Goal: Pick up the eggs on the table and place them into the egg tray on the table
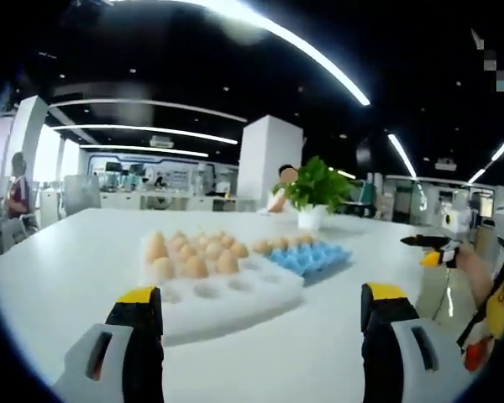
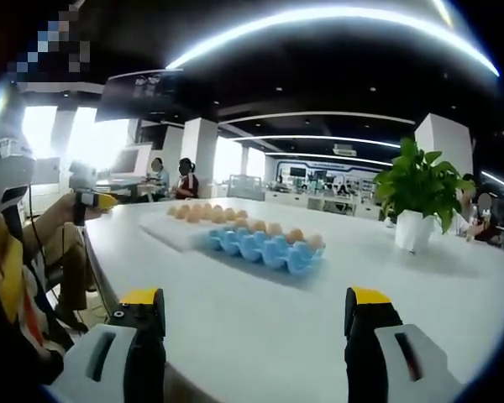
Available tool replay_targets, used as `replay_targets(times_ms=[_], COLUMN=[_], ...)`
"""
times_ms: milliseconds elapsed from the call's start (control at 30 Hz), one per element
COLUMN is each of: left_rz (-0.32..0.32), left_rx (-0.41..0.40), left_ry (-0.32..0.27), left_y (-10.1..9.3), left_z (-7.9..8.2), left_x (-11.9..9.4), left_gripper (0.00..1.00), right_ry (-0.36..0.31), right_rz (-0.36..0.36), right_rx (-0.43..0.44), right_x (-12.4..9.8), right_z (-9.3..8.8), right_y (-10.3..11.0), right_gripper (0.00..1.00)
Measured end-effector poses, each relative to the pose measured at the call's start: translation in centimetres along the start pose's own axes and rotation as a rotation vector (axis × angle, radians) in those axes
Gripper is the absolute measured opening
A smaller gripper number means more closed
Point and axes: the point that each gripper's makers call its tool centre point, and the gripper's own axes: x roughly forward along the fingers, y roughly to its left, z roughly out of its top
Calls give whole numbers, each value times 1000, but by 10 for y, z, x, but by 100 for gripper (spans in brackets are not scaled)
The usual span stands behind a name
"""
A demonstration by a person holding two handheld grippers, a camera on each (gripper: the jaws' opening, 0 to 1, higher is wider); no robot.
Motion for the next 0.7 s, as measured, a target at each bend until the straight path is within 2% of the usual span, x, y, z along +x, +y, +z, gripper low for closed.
replay_targets(times_ms=[133,300,500,700], left_rz=[-39,-91,-124,-168], left_rx=[51,63,62,106], left_ry=[51,118,181,297], left_y=[7,14,19,22], left_z=[5,5,2,-9], left_x=[25,56,79,99], left_gripper=[100,100,99,99], right_ry=[4,5,-5,-6], right_rz=[-3,-9,2,-4], right_rx=[-3,-6,-6,-6], right_x=[-1,-3,-4,-4], right_z=[-1,0,2,2], right_y=[-1,-3,-1,-3], right_gripper=[92,92,94,94])
